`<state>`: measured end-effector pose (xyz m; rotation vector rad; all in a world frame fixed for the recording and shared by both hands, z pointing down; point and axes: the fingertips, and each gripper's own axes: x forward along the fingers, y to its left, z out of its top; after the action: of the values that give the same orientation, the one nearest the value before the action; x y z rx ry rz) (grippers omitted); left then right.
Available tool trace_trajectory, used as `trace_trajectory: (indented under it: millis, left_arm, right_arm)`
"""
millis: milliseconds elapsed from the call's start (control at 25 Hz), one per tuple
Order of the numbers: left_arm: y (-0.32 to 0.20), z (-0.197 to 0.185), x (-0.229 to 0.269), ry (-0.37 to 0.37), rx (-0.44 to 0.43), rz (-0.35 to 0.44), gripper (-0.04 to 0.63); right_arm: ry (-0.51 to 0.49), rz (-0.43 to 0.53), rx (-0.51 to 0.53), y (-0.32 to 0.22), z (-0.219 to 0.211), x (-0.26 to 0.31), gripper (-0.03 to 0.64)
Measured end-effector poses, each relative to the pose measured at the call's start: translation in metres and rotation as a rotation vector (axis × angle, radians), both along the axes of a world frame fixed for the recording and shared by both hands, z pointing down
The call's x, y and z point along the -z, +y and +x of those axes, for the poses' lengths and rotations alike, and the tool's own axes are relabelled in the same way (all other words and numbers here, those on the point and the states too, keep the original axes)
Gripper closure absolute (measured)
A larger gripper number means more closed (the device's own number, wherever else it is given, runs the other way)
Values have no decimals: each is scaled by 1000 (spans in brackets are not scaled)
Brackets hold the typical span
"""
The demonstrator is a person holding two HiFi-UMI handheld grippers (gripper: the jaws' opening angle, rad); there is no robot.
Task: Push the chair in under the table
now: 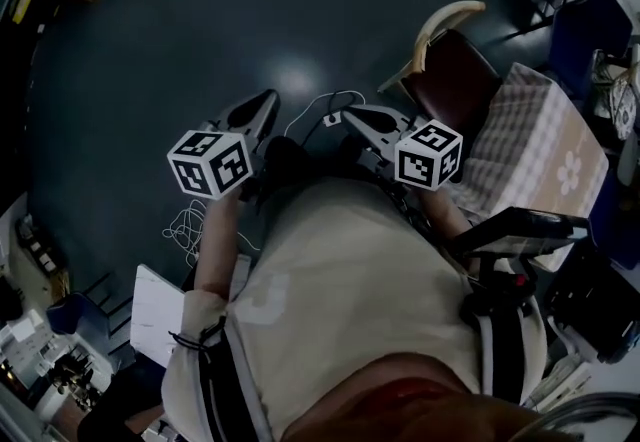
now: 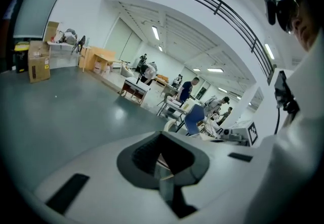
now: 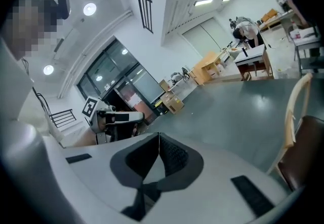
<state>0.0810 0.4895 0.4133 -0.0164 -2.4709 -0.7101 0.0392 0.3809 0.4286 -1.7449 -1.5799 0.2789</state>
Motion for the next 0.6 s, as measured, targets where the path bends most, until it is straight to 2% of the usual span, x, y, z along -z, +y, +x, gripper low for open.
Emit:
trace_trajectory:
  millis: [80,200,320,440,600]
  left_arm:
    - [12,-4,4,-8,-15,-51,589]
    - [25,-7,7,-39,-60,-87,589]
    - [36,-10,6,-51,-171,-156,589]
    - [70,-17,6,-71,-262,-236,589]
    - [131,-33,-4,-132,-383,-181,589]
  right_arm:
    - [-3,3,6,10,1,-2,604]
    - [-20,15,1,28,9,-6,604]
    - [-53,23,-41,53,10,-6,604]
    - [-65,39,-142,88,-1,-8,604]
    - [-84,93,-296,141,-18,-18,604]
